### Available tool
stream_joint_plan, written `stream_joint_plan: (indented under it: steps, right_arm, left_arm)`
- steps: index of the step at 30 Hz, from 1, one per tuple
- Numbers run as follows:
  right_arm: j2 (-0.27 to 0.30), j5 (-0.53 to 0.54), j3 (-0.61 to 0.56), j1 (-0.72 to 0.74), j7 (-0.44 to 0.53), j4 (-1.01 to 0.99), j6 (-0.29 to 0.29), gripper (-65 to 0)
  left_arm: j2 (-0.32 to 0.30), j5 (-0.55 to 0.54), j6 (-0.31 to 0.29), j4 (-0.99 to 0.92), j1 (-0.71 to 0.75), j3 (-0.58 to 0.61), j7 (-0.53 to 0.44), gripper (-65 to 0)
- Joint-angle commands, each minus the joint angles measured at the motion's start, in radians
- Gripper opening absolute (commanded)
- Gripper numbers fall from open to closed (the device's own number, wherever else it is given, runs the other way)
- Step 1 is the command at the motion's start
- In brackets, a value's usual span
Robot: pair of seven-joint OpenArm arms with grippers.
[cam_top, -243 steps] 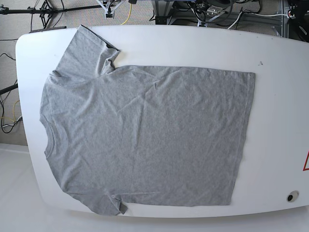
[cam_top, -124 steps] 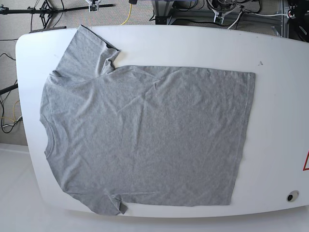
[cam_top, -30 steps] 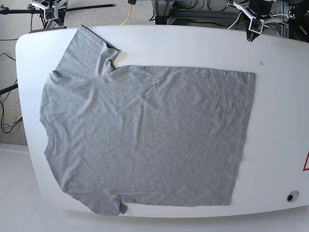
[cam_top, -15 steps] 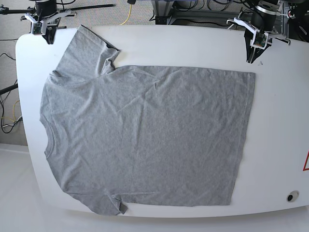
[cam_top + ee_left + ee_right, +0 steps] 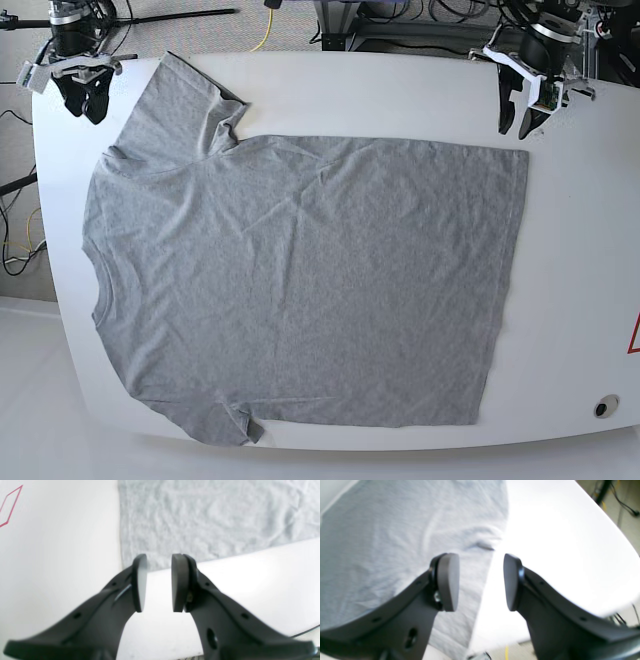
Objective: Fold the T-shirt properly
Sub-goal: 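Lower both grippers toward the shirt's shoulder corners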
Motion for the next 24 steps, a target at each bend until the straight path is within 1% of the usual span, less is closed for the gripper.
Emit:
stream_joint_plan:
  steps: [1, 2, 4, 6, 8, 12, 14, 16, 22, 24]
  right_arm:
    - [0.006, 0.023, 0.016, 0.005, -0.002, 0.005, 0.064, -38.2]
    - [0.003, 0.027, 0.018, 0.012, -0.010, 0.002, 0.085, -38.2]
    - [-0.007, 0.076, 0.039, 0.033, -0.041, -0.015, 0.167, -37.0]
    - [-0.020, 0.084, 0.051, 0.043, -0.060, -0.020, 0.185, -36.7]
    - [-0.034, 0.093, 0.066, 0.053, -0.084, -0.025, 0.194, -36.4]
    - [-0.067, 0.109, 0.094, 0.075, -0.136, -0.035, 0.193, -35.7]
    - [-0.103, 0.128, 0.125, 0.087, -0.204, -0.024, 0.196, -35.7]
    - [-0.117, 0.128, 0.135, 0.095, -0.229, -0.020, 0.191, -35.5]
    - [-0.149, 0.109, 0.144, 0.112, -0.275, -0.022, 0.184, -35.4]
    - [-0.169, 0.079, 0.133, 0.114, -0.300, -0.038, 0.177, -35.5]
  left_arm:
    - [-0.007, -0.023, -0.039, 0.010, -0.002, -0.008, -0.007, -48.9]
    - [-0.006, -0.027, -0.051, 0.009, -0.008, -0.009, -0.001, -48.7]
    - [0.001, -0.044, -0.095, 0.004, -0.049, -0.025, 0.037, -47.5]
    - [0.002, -0.053, -0.109, 0.003, -0.060, -0.030, 0.058, -47.2]
    - [0.002, -0.065, -0.119, 0.004, -0.071, -0.036, 0.077, -47.0]
    - [0.003, -0.089, -0.124, 0.007, -0.089, -0.045, 0.131, -46.6]
    - [0.002, -0.106, -0.120, 0.014, -0.116, -0.047, 0.203, -45.5]
    - [0.002, -0.107, -0.116, 0.014, -0.121, -0.047, 0.227, -45.1]
    - [0.004, -0.084, -0.098, 0.014, -0.126, -0.041, 0.241, -43.1]
    - [-0.001, -0.047, -0.051, -0.002, -0.124, -0.039, 0.223, -42.5]
